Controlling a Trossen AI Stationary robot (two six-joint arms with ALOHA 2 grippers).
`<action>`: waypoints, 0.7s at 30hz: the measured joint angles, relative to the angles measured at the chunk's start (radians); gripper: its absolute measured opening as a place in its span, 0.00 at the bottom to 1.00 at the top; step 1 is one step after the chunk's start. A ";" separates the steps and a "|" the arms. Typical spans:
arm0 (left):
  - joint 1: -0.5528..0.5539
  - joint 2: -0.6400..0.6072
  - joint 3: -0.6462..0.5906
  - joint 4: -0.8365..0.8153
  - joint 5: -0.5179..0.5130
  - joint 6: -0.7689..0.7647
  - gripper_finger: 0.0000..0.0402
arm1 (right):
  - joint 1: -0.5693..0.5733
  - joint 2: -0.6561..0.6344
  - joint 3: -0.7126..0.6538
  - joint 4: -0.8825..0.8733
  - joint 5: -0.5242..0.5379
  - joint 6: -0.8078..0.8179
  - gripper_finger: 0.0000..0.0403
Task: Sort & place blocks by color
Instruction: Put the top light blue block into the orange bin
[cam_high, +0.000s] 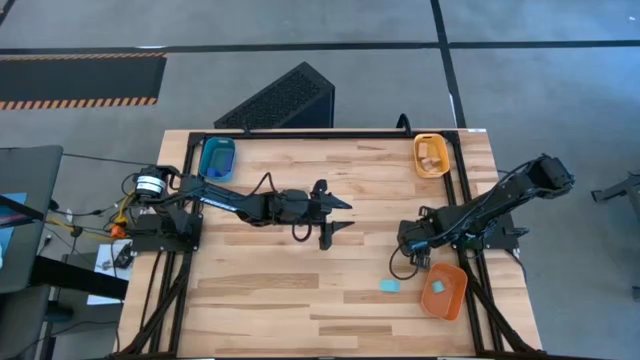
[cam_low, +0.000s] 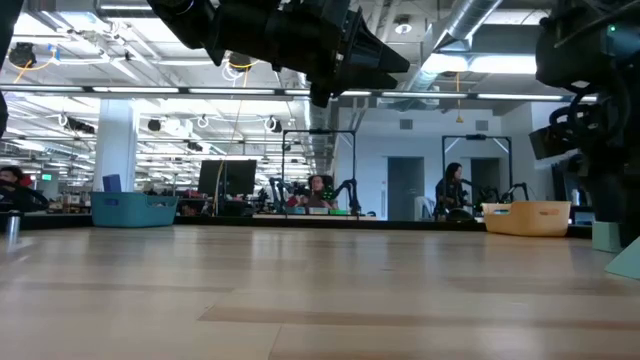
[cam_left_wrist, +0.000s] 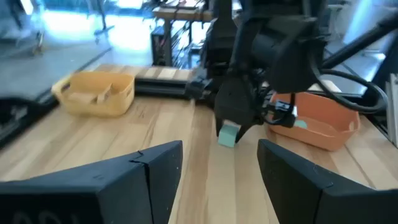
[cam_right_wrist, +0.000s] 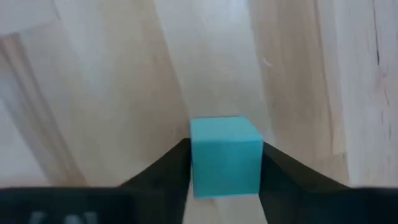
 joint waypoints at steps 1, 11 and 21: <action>0.000 0.000 0.000 -0.011 -0.014 -0.033 0.50 | 0.000 -0.002 0.002 0.000 -0.003 0.001 0.37; 0.128 0.000 -0.001 -0.067 0.208 -0.543 0.51 | 0.011 -0.008 0.179 0.034 0.103 -0.038 0.31; 0.204 -0.001 -0.001 0.096 0.499 -0.837 0.66 | 0.046 -0.008 0.436 0.105 0.566 -0.387 0.32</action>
